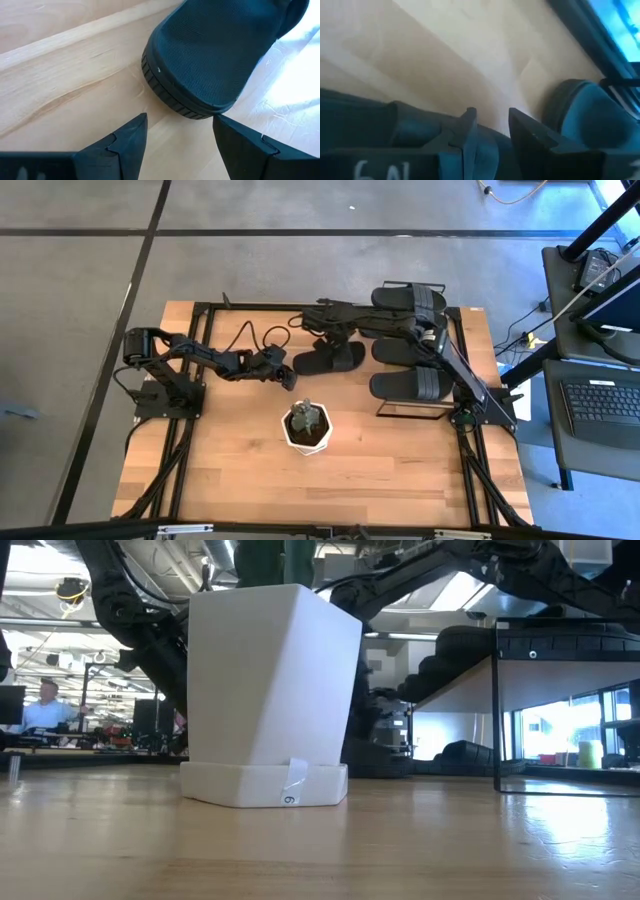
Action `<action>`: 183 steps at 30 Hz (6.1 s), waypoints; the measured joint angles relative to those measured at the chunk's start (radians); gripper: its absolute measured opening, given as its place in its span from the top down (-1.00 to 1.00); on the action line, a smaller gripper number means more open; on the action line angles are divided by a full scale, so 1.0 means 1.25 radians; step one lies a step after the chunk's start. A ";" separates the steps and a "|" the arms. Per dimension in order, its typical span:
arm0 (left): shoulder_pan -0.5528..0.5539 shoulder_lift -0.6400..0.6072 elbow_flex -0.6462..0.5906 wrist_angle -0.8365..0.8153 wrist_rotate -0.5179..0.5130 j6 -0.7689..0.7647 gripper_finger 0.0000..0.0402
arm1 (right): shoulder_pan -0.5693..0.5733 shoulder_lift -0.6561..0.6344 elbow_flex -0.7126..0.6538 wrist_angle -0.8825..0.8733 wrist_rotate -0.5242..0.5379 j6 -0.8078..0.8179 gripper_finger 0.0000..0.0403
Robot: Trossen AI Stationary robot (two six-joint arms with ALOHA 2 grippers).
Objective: Pick and place slides into the shelf
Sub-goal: Put the black slide under the shelf, then return to Home Position
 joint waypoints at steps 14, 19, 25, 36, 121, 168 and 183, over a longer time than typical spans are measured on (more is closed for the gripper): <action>0.002 0.000 0.003 -0.008 0.026 0.043 -0.08 | 0.009 0.000 0.271 -0.049 0.026 -0.044 0.43; 0.002 -0.001 0.003 -0.014 0.053 0.084 -0.08 | 0.025 -0.129 0.208 0.021 0.031 -0.083 0.43; 0.011 -0.001 0.002 -0.013 0.084 0.125 -0.08 | 0.072 -0.265 0.200 0.015 0.115 -0.092 0.43; 0.059 0.047 0.067 0.004 0.090 0.196 -0.08 | 0.206 -0.465 0.201 -0.001 0.306 -0.068 0.43; 0.006 0.551 0.783 -0.130 0.154 0.352 -0.08 | 0.399 -0.506 0.200 -0.307 0.473 0.218 0.43; 0.023 -0.335 0.783 -0.746 0.021 0.526 -0.08 | 0.233 -0.822 -0.486 0.476 0.361 -0.275 0.43; 0.046 -0.715 0.442 -0.611 -0.032 0.523 -0.08 | 0.114 -1.006 -0.533 0.447 0.279 -0.306 0.43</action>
